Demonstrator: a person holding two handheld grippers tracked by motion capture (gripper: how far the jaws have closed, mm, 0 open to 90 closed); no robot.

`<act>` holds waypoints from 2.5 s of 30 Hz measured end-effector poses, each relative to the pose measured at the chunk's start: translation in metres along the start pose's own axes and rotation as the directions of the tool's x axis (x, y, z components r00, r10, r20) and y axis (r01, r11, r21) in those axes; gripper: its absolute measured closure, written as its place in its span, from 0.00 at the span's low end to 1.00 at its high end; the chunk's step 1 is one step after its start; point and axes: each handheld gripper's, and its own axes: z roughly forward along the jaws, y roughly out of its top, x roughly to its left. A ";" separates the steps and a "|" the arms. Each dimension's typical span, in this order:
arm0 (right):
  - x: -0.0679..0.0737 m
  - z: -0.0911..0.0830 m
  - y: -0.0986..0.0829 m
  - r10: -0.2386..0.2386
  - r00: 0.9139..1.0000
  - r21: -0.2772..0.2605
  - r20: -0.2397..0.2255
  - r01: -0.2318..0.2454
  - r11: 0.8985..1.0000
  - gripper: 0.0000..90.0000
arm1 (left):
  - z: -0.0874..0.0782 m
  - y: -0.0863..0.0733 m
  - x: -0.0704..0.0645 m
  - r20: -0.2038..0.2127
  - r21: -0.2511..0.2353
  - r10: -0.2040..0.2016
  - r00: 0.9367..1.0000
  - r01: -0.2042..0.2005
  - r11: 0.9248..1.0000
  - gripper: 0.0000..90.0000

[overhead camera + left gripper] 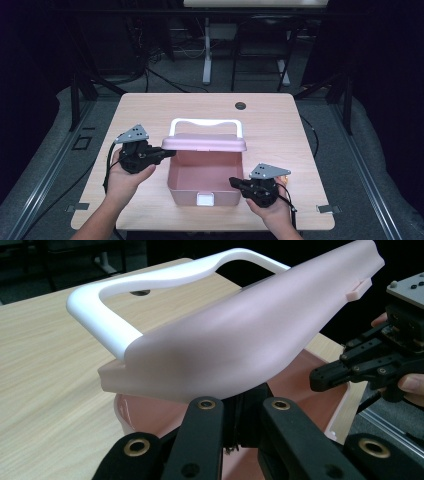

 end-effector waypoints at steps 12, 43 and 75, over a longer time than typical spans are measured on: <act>0.001 0.000 -0.001 -0.017 1.000 -0.004 0.009 0.017 1.000 1.00 | 0.002 0.010 0.005 -0.005 -0.018 -0.016 1.000 0.016 1.000 1.00; 0.000 0.000 -0.001 -0.019 1.000 -0.012 0.003 0.019 1.000 1.00 | 0.014 0.025 0.023 -0.036 -0.013 -0.049 0.998 0.048 0.999 1.00; 0.000 0.000 -0.002 -0.022 1.000 -0.014 0.002 0.022 1.000 1.00 | 0.021 0.025 0.036 -0.078 -0.010 -0.053 0.996 0.053 0.999 1.00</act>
